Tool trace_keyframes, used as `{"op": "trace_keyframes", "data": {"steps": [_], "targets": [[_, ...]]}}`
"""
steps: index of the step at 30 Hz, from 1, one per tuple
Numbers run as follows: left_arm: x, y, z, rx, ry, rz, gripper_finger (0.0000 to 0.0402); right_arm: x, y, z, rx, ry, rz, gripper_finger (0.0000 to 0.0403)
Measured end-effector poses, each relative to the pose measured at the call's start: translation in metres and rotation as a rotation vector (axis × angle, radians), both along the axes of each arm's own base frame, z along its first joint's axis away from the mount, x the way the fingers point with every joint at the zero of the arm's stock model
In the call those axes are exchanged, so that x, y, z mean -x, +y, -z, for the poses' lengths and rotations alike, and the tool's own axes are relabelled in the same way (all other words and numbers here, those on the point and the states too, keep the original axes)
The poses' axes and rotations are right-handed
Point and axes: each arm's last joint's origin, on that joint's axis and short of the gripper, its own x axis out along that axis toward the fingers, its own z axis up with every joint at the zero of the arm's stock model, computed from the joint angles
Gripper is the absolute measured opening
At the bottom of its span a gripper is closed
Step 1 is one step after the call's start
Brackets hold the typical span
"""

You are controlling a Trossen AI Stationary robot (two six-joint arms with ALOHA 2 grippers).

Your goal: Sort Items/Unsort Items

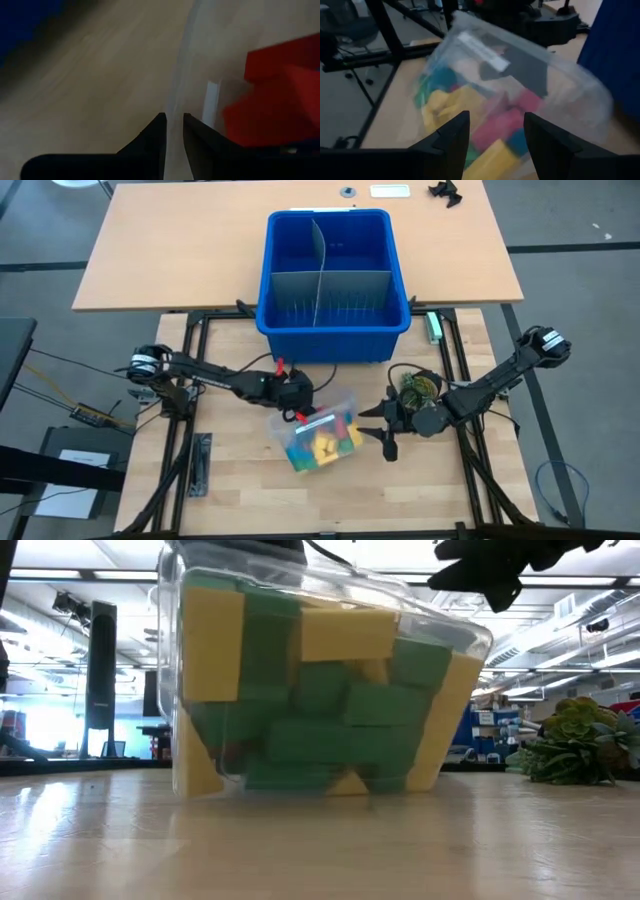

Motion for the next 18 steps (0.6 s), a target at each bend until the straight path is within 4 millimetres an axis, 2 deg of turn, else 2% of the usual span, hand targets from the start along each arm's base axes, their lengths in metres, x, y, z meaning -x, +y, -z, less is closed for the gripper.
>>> {"op": "trace_keyframes", "data": {"steps": [7, 13, 18], "targets": [[0.003, 0.002, 0.018, -0.001, -0.118, -0.029, 0.0071, -0.001, 0.001, -0.001, -0.016, -0.016, -0.007, 0.0187], [0.005, 0.002, 0.027, -0.012, -0.157, 0.021, 0.0075, -0.002, -0.001, -0.001, -0.015, -0.016, 0.001, 0.0187], [0.003, 0.003, 0.024, -0.014, -0.155, 0.047, 0.0113, -0.002, -0.001, 0.001, -0.005, 0.001, 0.000, 0.0187]]}}
